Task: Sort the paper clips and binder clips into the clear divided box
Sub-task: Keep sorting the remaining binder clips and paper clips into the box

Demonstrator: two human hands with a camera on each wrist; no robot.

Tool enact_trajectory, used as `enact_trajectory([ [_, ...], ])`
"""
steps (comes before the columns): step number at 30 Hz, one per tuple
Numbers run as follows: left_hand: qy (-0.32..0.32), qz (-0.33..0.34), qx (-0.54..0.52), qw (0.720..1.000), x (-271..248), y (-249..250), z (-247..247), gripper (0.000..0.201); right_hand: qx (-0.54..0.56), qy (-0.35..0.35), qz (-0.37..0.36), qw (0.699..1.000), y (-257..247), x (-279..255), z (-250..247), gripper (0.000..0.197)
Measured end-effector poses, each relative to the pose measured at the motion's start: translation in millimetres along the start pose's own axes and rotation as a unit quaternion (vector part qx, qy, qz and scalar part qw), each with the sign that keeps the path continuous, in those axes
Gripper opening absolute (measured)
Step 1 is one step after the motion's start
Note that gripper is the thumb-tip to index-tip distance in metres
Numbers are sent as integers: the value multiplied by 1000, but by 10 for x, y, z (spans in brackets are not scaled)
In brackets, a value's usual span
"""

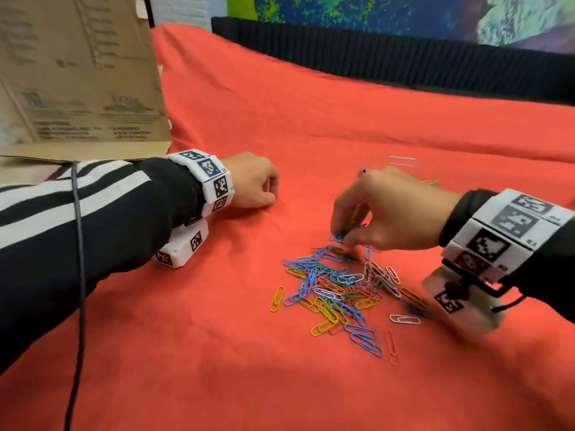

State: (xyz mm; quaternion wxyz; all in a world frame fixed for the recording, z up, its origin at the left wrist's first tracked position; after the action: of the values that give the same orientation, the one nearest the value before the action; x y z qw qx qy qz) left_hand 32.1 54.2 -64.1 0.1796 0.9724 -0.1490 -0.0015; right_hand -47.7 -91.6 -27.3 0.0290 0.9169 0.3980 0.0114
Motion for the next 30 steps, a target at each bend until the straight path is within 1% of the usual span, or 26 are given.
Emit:
enact_trajectory([
  [5, -4, 14, 14, 1000, 39, -12, 37, 10, 94, 33, 63, 993, 488, -226, -183, 19],
  [7, -3, 24, 23, 999, 47, -3, 53, 8, 108, 59, 94, 988, 762, -341, -308, 19],
  [11, -9, 36, 26, 999, 42, 16, 72, 5, 76, 115, 169, 976, 1383, -516, -582, 19],
  [14, -18, 28, 24, 999, 39, -2, 81, 3, 27, 135, 206, 969, 1643, -513, -652, 19],
  [17, -14, 25, 31, 999, 43, -12, 69, 6, -30, 123, 212, 969, 1653, -407, -573, 20],
  [23, -11, 24, 37, 999, 49, -18, 59, 11, -85, 127, 205, 967, 1605, -184, -458, 24],
  [29, -13, 29, 38, 999, 61, -32, 69, 12, -112, 156, 196, 962, 1571, -299, -615, 27],
  [30, -13, 31, 39, 999, 63, -33, 68, 12, -111, 152, 194, 963, 1565, -325, -620, 28],
])
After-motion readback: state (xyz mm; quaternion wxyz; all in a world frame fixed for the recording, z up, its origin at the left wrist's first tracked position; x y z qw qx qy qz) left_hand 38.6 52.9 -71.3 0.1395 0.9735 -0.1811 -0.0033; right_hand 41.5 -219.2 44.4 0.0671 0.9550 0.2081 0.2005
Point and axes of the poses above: each hand's wrist, its own x-axis towards the middle knuckle, its own z-axis out of the palm, y = z × x, the point moved 10 cm from there along x, towards the middle knuckle, and after that the axes turned 15 degrees about -x, right-handed, at the moved point
